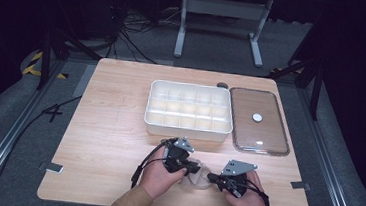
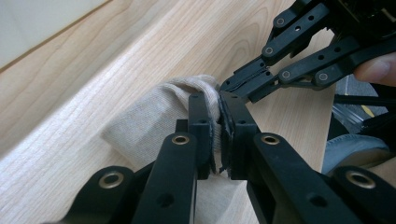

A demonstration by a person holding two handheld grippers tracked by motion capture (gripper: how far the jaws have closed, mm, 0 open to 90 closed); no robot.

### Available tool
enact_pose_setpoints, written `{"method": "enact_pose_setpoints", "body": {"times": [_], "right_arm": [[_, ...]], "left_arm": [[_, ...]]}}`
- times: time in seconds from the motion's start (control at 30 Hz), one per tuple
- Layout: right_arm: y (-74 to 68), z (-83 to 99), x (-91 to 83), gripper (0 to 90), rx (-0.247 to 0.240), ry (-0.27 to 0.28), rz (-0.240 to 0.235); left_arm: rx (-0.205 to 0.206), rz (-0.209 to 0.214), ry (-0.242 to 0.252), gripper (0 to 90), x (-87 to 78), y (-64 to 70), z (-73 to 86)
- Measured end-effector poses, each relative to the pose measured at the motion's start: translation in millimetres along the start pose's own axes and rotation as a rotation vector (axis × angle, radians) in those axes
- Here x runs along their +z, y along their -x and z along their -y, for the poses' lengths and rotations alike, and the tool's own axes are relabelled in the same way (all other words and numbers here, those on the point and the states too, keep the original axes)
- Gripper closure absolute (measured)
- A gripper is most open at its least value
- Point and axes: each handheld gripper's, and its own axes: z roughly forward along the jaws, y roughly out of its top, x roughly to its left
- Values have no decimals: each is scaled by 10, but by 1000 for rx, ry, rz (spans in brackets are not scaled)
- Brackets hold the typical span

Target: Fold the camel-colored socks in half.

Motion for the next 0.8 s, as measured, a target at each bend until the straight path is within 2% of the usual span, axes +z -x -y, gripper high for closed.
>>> {"method": "enact_pose_setpoints", "body": {"times": [0.07,0.1,0.2,0.3,0.43,0.5,0.53,0.57,0.63,0.67,0.7,0.8], "right_arm": [[-7,-2,3,895,-1,0,-1],[-7,-2,3,895,0,1,-1],[-8,-2,-5,893,-9,4,0],[-2,-5,-21,886,-8,7,-5],[-13,-14,-29,880,-13,9,-3],[-14,-21,-54,878,-13,13,-1],[-14,-21,-54,878,-13,13,-1],[-7,-36,-104,878,-11,23,5],[-1,-52,-160,881,-6,34,8],[-1,-52,-160,881,-6,34,8],[-4,-88,-239,882,-1,61,4],[-17,-131,-291,883,-4,83,2]], "left_arm": [[-15,22,14,832,29,3,-12],[-20,38,18,811,59,15,-16],[-23,44,33,720,56,27,-14],[-39,31,97,708,-62,8,-14],[-49,24,138,724,-214,-35,14],[-46,18,130,761,-248,-46,31],[-37,13,104,761,-282,-65,57],[-35,12,86,818,-294,-78,82],[-4,-6,24,855,-271,-78,138],[-4,-6,24,866,-271,-78,138],[19,-19,-13,875,-224,-60,167],[24,-13,-36,891,-176,-58,186]]}}
